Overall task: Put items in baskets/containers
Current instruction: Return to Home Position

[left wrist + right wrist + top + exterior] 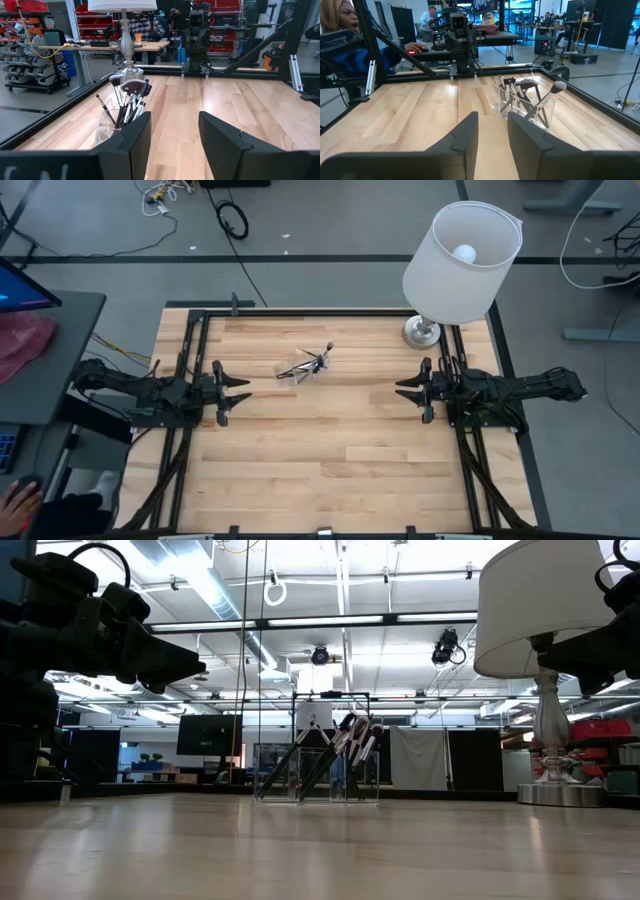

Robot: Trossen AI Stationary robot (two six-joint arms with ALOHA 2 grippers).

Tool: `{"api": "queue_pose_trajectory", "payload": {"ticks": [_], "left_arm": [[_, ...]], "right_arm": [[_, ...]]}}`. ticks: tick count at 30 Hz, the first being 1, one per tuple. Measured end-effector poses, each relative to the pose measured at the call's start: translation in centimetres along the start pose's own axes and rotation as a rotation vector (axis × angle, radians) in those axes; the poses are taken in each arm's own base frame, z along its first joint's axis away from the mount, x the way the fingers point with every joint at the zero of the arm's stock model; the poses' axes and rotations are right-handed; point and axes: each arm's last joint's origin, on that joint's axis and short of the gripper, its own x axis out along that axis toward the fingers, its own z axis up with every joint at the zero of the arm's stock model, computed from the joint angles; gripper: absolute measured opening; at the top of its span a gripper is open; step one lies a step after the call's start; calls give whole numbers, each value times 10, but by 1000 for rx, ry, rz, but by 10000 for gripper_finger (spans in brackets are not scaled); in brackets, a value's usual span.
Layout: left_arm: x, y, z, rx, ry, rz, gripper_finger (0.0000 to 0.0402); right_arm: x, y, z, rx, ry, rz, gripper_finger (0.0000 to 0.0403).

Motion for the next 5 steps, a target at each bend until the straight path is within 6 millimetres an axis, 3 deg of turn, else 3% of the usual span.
{"api": "queue_pose_trajectory", "payload": {"ticks": [5], "left_arm": [[0, 0, 0, 0, 0, 0, 170]], "right_arm": [[0, 0, 0, 0, 0, 0, 110]]}}
